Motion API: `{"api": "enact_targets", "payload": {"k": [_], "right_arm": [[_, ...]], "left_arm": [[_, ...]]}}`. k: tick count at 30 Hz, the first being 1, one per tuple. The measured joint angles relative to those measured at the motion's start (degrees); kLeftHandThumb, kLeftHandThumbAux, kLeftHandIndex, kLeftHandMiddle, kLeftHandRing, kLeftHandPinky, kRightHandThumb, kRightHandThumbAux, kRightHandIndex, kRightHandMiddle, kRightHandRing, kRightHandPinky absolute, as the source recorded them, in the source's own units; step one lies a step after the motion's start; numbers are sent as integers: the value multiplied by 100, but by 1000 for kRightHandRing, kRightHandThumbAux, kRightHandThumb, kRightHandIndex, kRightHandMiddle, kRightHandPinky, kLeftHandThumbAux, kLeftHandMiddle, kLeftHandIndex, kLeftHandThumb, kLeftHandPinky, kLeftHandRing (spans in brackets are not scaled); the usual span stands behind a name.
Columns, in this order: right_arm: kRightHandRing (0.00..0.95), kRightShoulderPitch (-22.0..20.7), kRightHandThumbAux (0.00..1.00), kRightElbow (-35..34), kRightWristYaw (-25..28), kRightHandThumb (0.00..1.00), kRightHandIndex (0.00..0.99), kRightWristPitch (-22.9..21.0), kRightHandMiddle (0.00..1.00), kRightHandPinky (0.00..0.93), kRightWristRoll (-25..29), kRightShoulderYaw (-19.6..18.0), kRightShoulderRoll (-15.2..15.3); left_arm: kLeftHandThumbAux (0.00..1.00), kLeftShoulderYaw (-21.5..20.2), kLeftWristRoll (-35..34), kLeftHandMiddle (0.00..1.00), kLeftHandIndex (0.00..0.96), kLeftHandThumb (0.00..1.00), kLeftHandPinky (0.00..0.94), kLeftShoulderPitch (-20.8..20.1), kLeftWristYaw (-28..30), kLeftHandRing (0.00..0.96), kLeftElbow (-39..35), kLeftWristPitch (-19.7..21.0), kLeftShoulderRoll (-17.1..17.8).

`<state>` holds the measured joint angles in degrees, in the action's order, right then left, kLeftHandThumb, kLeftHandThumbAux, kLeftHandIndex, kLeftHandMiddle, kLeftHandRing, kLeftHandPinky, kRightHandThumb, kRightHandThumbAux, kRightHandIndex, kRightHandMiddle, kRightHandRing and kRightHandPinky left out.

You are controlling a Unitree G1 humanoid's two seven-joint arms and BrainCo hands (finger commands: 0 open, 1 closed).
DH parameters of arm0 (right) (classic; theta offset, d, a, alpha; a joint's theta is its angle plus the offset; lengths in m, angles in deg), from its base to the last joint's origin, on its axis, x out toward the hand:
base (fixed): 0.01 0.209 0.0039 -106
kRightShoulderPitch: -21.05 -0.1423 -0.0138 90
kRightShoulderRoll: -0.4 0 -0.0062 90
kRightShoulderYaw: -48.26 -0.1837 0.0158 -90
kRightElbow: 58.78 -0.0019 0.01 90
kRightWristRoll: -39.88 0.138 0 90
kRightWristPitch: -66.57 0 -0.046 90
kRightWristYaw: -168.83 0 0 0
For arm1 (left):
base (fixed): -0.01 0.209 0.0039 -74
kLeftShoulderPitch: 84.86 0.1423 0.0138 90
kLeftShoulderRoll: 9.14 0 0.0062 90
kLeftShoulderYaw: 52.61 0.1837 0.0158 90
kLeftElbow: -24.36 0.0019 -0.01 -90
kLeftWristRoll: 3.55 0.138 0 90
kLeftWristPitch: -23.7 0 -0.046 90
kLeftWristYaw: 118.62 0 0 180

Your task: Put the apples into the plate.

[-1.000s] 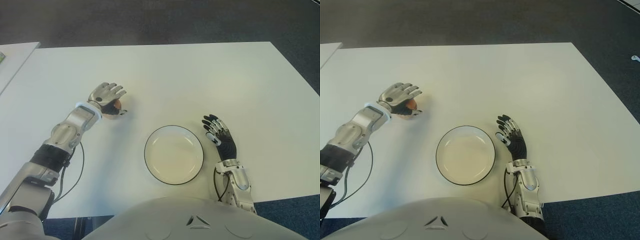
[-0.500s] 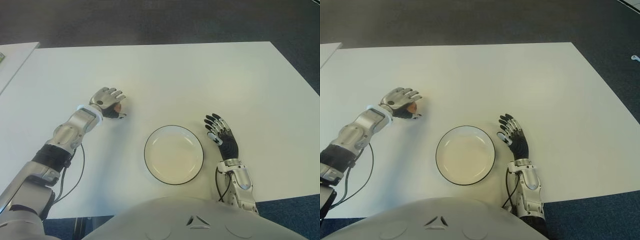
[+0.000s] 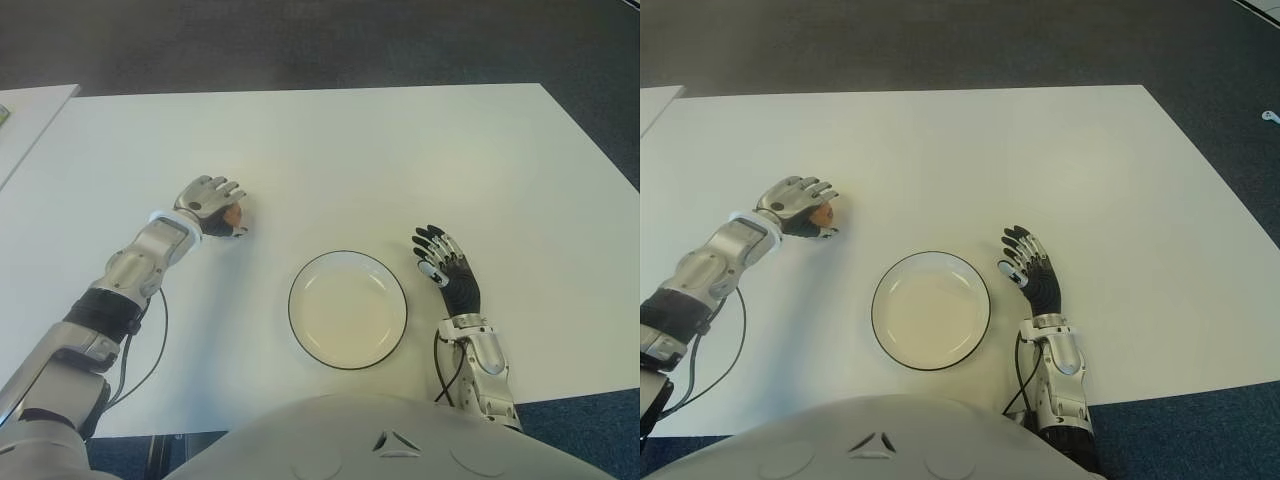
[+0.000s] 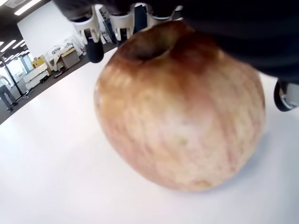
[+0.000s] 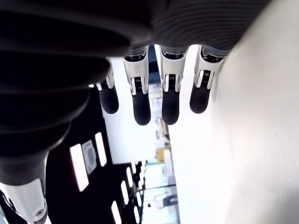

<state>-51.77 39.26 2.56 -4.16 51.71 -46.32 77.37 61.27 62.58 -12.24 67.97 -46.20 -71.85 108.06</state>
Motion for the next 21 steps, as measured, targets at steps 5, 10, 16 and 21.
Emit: {"api": "enact_targets", "payload": {"k": [5, 10, 16, 21], "right_arm": [[200, -23, 649, 29, 14, 262, 195, 23, 218, 230, 72, -79, -2], [206, -39, 631, 51, 25, 263, 214, 37, 222, 235, 108, -123, -2], [199, -95, 620, 108, 70, 280, 233, 38, 219, 223, 182, -192, 8], [191, -173, 610, 182, 122, 284, 239, 38, 216, 212, 224, -271, 22]], "left_arm": [[247, 33, 13, 0, 0, 244, 0, -28, -86, 0, 109, 0, 20], [246, 65, 12, 0, 0, 233, 0, -27, -207, 0, 163, 0, 97], [243, 78, -42, 0, 0, 229, 0, -27, -240, 0, 267, 16, 111], [254, 78, -102, 0, 0, 242, 0, -25, -292, 0, 303, 23, 115]]}}
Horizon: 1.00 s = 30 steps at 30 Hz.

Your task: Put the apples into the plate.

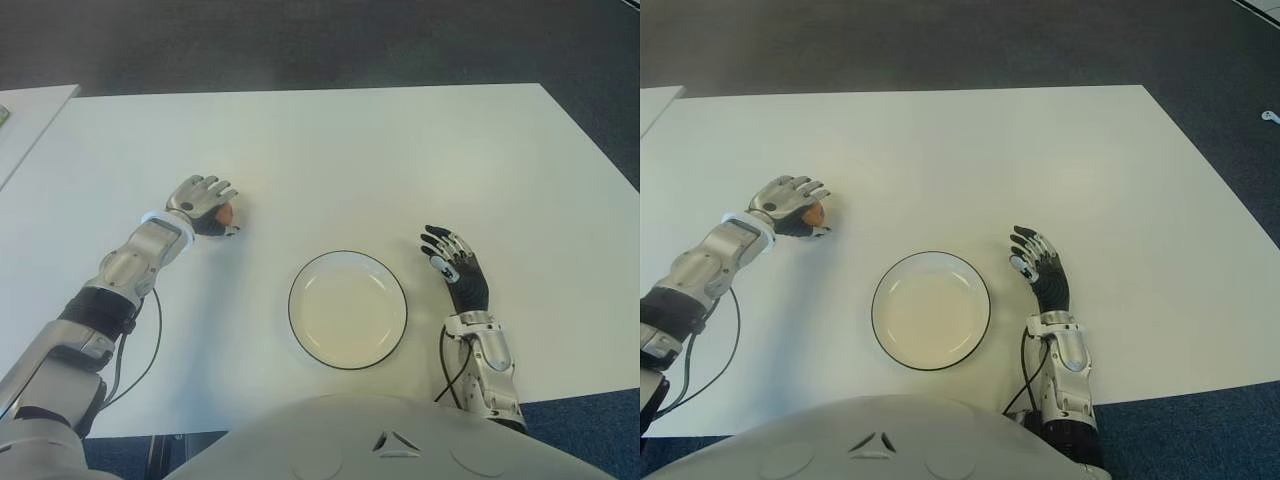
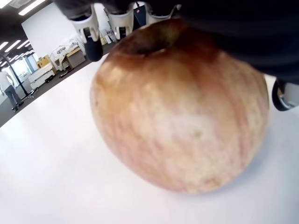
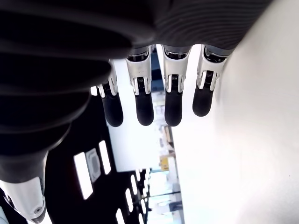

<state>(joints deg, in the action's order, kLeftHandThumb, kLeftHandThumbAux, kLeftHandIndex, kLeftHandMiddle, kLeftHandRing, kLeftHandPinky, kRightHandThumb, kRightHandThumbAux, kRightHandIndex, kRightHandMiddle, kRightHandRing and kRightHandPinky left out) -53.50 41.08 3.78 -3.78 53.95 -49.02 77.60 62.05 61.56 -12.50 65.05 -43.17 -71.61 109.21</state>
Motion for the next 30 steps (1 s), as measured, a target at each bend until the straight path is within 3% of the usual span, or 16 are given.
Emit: {"api": "enact_targets", "payload": {"k": [21, 26, 30], "right_arm": [[188, -272, 587, 324, 141, 265, 244, 88, 238, 183, 54, -218, 172], [171, -319, 576, 401, 194, 270, 236, 131, 229, 156, 71, -291, 222], [155, -346, 559, 439, 225, 283, 233, 132, 222, 137, 90, -326, 249]], "left_arm": [[370, 170, 28, 0, 0, 324, 8, -158, -432, 0, 612, 161, 147], [433, 180, 7, 0, 0, 372, 79, -162, -521, 0, 719, 177, 147], [507, 205, -18, 110, 57, 537, 219, -193, -681, 130, 859, 177, 141]]}}
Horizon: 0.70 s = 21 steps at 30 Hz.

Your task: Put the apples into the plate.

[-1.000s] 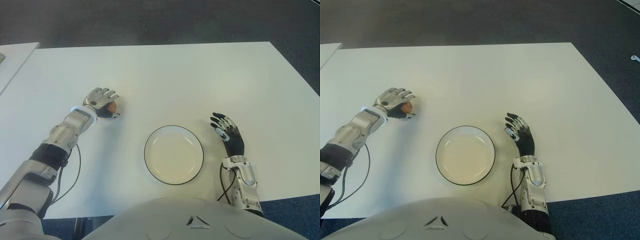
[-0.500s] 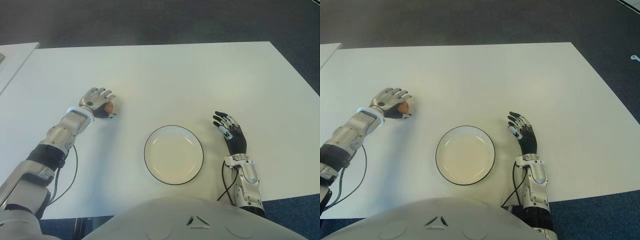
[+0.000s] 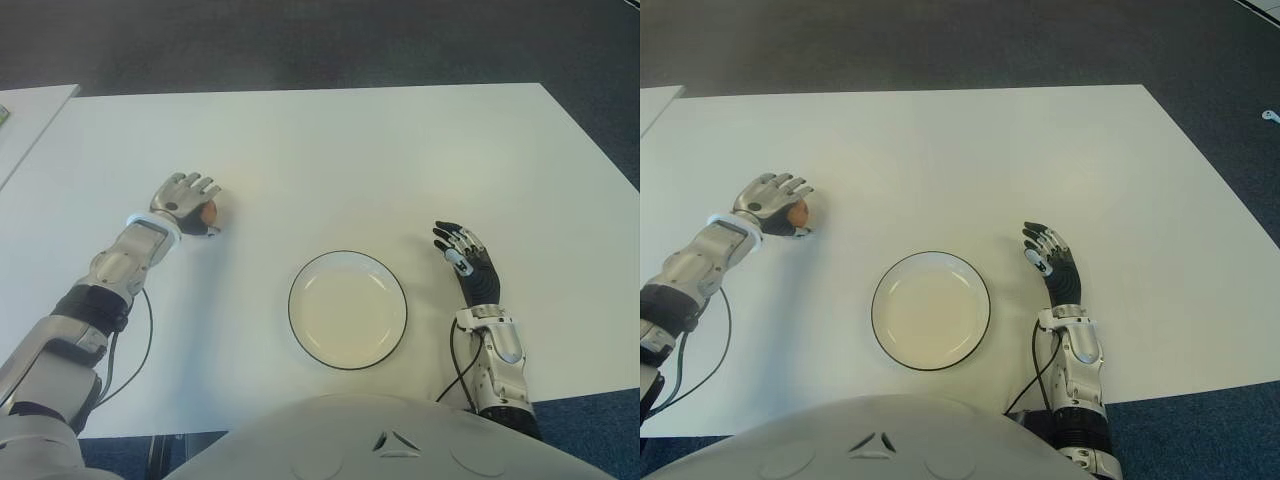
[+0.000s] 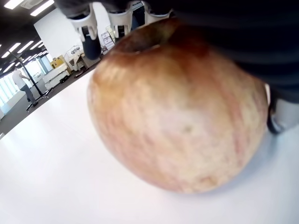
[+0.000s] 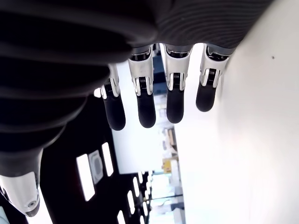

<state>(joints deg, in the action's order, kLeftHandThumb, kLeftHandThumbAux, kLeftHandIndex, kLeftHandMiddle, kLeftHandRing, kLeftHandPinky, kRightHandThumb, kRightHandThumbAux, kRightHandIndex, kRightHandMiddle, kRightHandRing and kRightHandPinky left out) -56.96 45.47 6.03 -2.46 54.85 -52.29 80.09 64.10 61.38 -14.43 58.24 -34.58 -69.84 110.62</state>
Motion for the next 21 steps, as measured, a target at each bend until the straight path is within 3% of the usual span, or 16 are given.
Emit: {"api": "enact_targets", "payload": {"k": [1, 3, 4, 8, 14, 21], "right_arm": [[154, -5, 558, 8, 9, 285, 233, 0, 221, 136, 6, -7, 3], [152, -25, 550, 32, 26, 295, 236, -1, 222, 133, 20, -32, 13], [152, -38, 547, 46, 35, 299, 237, -1, 224, 133, 34, -48, 18], [160, -82, 542, 89, 71, 307, 245, -4, 234, 145, 81, -92, 31], [165, -103, 549, 93, 115, 317, 237, -38, 239, 141, 116, -151, 49], [165, -129, 554, 88, 125, 310, 241, -137, 238, 154, 133, -216, 71]], "left_arm": [[514, 12, -9, 122, 64, 556, 234, -24, -54, 146, 69, 0, -6], [543, 62, -29, 245, 126, 661, 338, -109, -176, 287, 247, 1, -21], [570, 89, -34, 331, 186, 764, 394, -159, -238, 371, 349, 0, -34], [632, 144, -109, 452, 309, 894, 516, -306, -361, 504, 682, 1, -61], [650, 131, -381, 503, 364, 940, 614, -311, -395, 557, 860, 25, -88], [651, -108, -787, 502, 381, 947, 766, 92, -448, 539, 552, 243, -87]]}}
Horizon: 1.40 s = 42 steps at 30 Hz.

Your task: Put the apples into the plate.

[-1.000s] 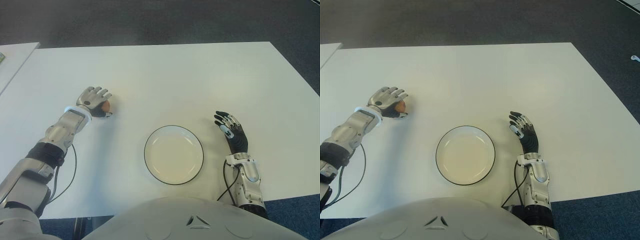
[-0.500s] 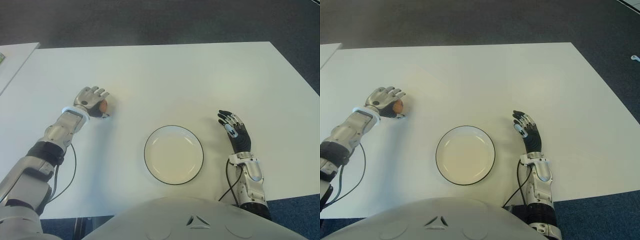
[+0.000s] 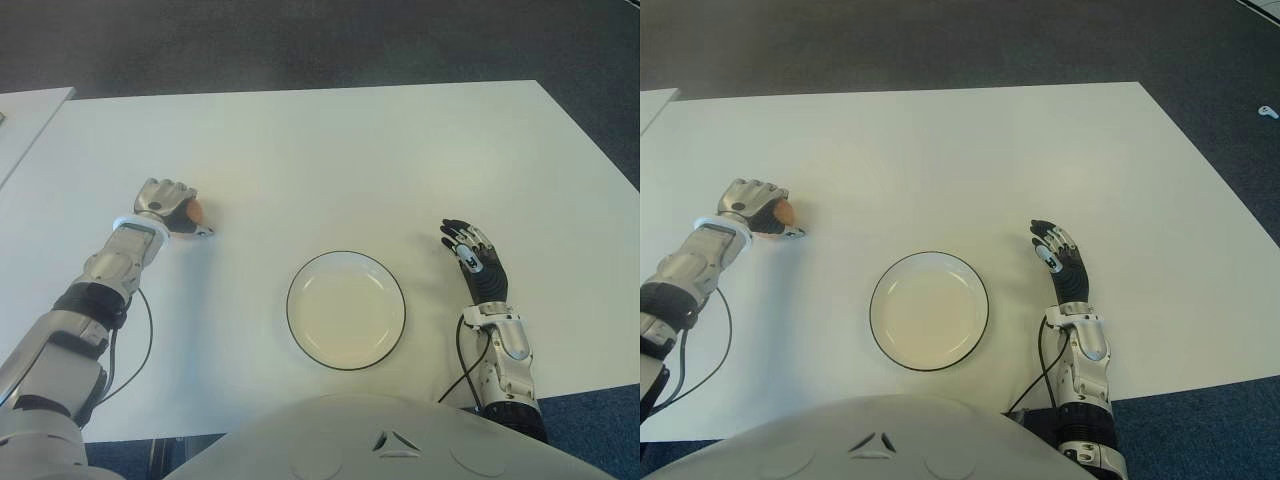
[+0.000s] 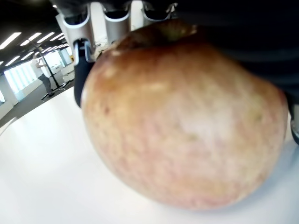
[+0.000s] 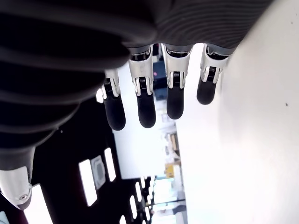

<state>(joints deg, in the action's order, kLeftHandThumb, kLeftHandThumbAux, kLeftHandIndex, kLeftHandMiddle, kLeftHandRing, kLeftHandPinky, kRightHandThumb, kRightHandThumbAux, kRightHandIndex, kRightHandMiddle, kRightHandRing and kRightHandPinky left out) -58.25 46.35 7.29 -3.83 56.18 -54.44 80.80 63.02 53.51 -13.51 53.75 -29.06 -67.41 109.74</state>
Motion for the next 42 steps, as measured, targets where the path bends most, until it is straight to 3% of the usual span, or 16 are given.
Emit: {"api": "enact_targets", "payload": {"k": [1, 4, 8, 14, 21, 36, 42], "right_arm": [[167, -1, 555, -3, -3, 310, 244, -18, 239, 159, 0, -7, 0], [171, -9, 559, -7, -19, 320, 249, -53, 240, 166, 1, -20, -3], [180, -30, 566, -6, -36, 333, 246, -57, 246, 169, 3, -59, -3], [190, -104, 570, 8, -42, 341, 241, -66, 263, 164, 1, -94, -6], [196, -132, 565, 16, -85, 330, 253, -60, 273, 173, -12, -137, -10], [202, -236, 565, 128, -166, 327, 256, -32, 281, 177, -34, -170, -5], [208, -243, 566, 127, -211, 334, 262, -27, 285, 184, -43, -183, -5]], "left_arm": [[651, -42, -57, 503, 381, 947, 782, 53, 0, 538, -68, 31, 2], [662, -188, -213, 526, 392, 883, 815, 253, 5, 724, -352, 139, 12], [666, -245, -329, 535, 397, 859, 818, 330, -54, 801, -390, 200, -37], [667, -192, -380, 538, 399, 854, 808, -95, -552, 824, 558, 50, -273], [667, -175, -472, 536, 400, 854, 788, -218, -931, 821, 893, -47, -347], [667, -147, -596, 535, 402, 855, 796, -228, -1129, 824, 891, -54, -391], [667, -291, -739, 535, 402, 855, 800, 7, -1020, 830, 251, 154, -383]]}}
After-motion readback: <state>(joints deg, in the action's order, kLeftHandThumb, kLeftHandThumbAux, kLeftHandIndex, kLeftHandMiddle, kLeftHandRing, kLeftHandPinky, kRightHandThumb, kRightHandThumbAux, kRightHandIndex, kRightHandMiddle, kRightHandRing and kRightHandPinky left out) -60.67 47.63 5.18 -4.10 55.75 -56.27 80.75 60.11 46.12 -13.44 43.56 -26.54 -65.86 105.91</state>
